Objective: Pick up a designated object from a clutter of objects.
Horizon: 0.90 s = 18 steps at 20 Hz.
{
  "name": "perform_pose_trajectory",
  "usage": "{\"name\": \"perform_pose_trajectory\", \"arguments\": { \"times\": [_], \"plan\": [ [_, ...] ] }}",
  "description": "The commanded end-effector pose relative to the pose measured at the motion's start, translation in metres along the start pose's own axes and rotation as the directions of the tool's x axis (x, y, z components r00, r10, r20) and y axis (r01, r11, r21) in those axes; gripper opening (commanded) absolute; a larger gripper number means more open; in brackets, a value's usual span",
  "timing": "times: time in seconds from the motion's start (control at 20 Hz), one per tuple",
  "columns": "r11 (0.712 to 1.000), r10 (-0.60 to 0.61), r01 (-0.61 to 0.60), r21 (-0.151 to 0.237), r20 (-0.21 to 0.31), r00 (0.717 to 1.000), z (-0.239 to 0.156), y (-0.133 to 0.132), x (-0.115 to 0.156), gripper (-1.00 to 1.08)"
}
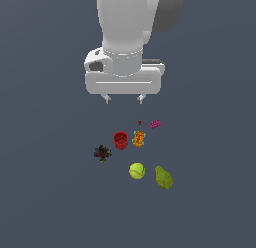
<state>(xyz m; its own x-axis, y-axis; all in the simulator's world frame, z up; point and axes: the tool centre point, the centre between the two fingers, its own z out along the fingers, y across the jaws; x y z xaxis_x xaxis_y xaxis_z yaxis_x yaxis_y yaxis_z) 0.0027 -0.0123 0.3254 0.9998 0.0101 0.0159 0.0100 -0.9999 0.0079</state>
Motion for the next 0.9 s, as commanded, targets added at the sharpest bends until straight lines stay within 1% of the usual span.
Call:
{"name": "perform_pose_trajectory", "arguments": {
  "times": [0.0, 0.45, 0.85],
  "plan": [
    [1.0, 0.0, 0.0, 0.0, 0.0, 1.0, 0.0, 0.0, 0.0, 1.0],
    [1.0, -0.028, 0.028, 0.008, -0.007, 1.0, -0.016, -0.007, 0.002, 1.0],
    [1.0, -0.021, 0.021, 0.008, -0.007, 1.0, -0.014, -0.008, 0.002, 1.0]
  ]
}}
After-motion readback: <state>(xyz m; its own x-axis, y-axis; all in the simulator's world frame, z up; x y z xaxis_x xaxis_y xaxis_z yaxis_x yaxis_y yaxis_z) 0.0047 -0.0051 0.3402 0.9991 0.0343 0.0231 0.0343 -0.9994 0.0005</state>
